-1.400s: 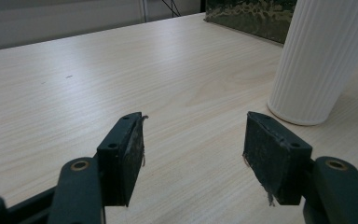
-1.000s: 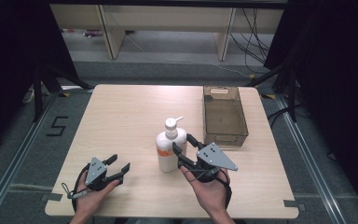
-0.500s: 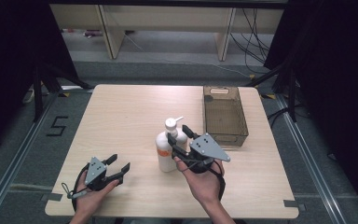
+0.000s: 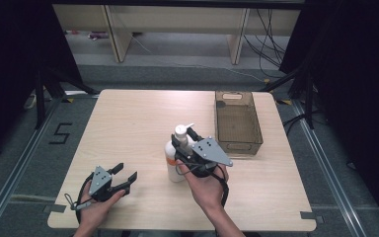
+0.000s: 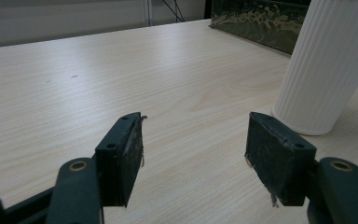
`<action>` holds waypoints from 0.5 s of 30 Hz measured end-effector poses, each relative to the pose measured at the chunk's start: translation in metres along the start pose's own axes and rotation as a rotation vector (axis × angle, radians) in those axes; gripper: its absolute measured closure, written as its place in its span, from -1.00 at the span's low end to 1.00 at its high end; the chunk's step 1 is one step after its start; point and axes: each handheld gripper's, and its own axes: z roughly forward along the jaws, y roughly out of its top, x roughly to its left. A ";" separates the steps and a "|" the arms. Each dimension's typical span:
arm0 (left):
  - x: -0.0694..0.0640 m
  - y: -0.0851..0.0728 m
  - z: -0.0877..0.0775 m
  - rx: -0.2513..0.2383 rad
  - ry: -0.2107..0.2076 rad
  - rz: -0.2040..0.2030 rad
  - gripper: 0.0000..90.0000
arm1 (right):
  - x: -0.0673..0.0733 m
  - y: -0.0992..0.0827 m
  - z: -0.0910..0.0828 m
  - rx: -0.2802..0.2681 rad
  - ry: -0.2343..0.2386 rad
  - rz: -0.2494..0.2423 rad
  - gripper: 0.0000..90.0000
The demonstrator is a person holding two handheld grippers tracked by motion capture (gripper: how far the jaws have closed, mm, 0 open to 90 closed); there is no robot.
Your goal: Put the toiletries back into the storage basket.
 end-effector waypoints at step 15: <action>0.000 0.000 0.000 -0.008 -0.011 -0.004 -0.20 | 0.004 -0.001 0.001 -0.017 -0.039 0.006 0.34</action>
